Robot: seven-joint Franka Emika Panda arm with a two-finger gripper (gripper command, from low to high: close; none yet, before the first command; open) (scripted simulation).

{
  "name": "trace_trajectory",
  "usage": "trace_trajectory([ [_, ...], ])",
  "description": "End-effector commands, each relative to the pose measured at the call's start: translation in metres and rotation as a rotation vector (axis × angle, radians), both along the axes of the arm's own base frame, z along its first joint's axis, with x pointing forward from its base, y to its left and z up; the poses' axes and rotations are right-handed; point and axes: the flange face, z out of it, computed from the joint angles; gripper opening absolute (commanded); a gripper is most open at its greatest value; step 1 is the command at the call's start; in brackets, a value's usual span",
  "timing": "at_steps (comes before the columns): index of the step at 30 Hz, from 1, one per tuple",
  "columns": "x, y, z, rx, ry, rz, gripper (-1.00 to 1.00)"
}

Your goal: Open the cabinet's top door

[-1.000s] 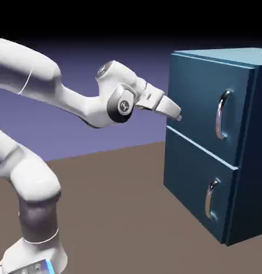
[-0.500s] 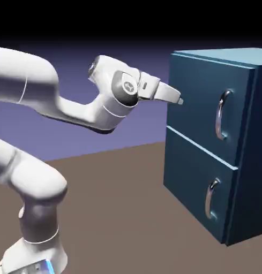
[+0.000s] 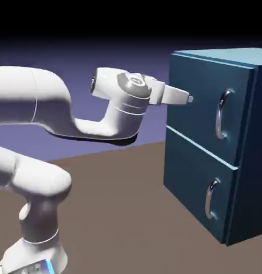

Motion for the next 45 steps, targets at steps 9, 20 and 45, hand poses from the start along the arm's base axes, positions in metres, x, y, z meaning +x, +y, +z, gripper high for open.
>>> trace_trajectory([
  [9,0.017,-0.033,-0.025,0.039,-0.104,-0.004,0.0],
  [20,0.05,-0.068,-0.076,0.093,-0.211,0.018,0.0],
  [45,0.0,-0.016,-0.077,0.063,-0.223,-0.261,-1.0],
])
